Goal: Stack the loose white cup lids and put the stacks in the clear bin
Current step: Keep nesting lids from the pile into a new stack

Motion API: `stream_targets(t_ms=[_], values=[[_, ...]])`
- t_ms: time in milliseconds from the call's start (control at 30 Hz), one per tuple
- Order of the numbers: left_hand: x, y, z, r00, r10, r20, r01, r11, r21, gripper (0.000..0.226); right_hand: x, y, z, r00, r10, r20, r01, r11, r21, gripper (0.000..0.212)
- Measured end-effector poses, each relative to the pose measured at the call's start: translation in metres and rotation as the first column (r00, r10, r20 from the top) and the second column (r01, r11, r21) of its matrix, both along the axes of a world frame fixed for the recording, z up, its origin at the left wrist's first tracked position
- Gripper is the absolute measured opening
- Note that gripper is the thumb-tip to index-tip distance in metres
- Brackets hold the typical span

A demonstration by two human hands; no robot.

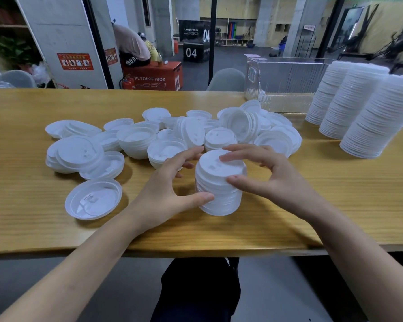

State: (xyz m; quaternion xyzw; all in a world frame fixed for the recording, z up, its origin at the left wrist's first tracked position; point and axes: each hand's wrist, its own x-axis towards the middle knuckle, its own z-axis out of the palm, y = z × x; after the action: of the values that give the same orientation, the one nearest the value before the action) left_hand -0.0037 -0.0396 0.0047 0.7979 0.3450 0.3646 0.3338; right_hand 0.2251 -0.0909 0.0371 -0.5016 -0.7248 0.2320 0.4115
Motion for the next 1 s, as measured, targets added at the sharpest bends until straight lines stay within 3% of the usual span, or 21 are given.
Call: stream_targets(t_ms=[333,567,1000], values=[[0.0006,-0.0008,0.0011,1.0,-0.015,-0.027,0.015,1.0,-0.005,0.086,0.0009,-0.0008,-0.0039,1.0,-0.001,-0.012,0.001,1.0,0.013,0.037],[0.0043,0.0004,0.0034,1.0,-0.006,0.028,0.007,1.0,-0.027,0.083,0.0073,0.0018,-0.0024,0.974,-0.046,-0.22,0.047,0.999,-0.002,0.035],[0.0045,-0.0011,0.0035,0.999,-0.002,0.032,0.003,1.0,-0.023,0.083,0.0032,-0.0003,-0.0034,0.996,0.004,-0.093,-0.002,1.0,0.022,0.038]])
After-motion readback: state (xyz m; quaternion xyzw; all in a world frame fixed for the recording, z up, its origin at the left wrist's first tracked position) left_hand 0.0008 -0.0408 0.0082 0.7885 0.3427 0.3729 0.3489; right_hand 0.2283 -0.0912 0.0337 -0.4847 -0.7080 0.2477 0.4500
